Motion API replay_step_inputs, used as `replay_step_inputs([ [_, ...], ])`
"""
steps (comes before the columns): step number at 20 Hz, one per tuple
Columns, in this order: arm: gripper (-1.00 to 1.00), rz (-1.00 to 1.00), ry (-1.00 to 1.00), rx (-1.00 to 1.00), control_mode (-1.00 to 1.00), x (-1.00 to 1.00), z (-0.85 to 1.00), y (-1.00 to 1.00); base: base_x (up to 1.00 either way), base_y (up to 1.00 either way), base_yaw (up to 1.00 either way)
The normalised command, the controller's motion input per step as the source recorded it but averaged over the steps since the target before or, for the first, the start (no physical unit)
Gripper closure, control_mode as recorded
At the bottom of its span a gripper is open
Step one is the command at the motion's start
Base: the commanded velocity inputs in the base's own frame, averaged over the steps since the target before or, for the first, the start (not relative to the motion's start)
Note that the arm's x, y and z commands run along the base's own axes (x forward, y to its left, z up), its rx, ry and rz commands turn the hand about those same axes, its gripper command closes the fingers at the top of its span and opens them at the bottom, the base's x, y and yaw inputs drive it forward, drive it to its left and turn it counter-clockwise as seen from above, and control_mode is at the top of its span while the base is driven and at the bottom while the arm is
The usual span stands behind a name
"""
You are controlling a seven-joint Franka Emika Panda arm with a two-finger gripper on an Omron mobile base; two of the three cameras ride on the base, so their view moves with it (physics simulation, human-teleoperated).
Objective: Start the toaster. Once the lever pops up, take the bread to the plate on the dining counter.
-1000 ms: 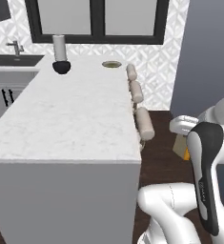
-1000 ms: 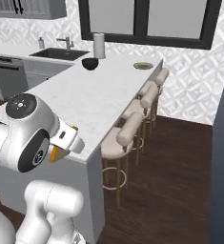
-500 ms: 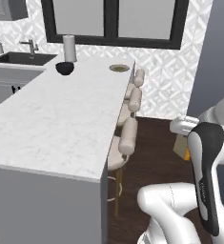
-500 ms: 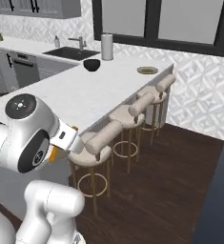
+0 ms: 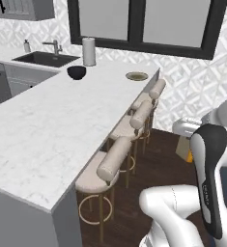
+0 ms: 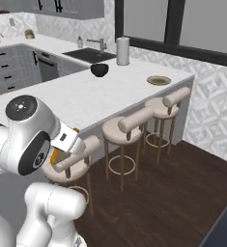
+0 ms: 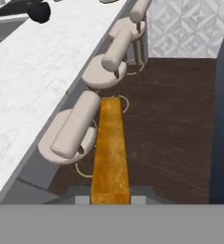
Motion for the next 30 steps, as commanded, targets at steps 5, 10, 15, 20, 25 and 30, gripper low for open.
replay_step_inputs([
  [5, 1.0, 0.0, 0.0, 0.0, 1.0, 0.0, 0.0, 0.0, 0.54, -1.0, 0.4],
  [10, 1.0, 0.0, 0.0, 0.0, 1.0, 0.0, 0.0, 0.0, 0.48, -1.0, 0.39],
  [15, 1.0, 0.0, 0.0, 0.0, 1.0, 0.0, 0.0, 0.0, 0.41, -1.0, 0.38],
  [20, 1.0, 0.0, 0.0, 0.0, 1.0, 0.0, 0.0, 0.0, 0.36, -1.0, 0.4],
  [25, 1.0, 0.0, 0.0, 0.0, 1.0, 0.0, 0.0, 0.0, 0.27, -1.0, 0.41],
  [30, 1.0, 0.0, 0.0, 0.0, 1.0, 0.0, 0.0, 0.0, 0.23, -1.0, 0.43],
])
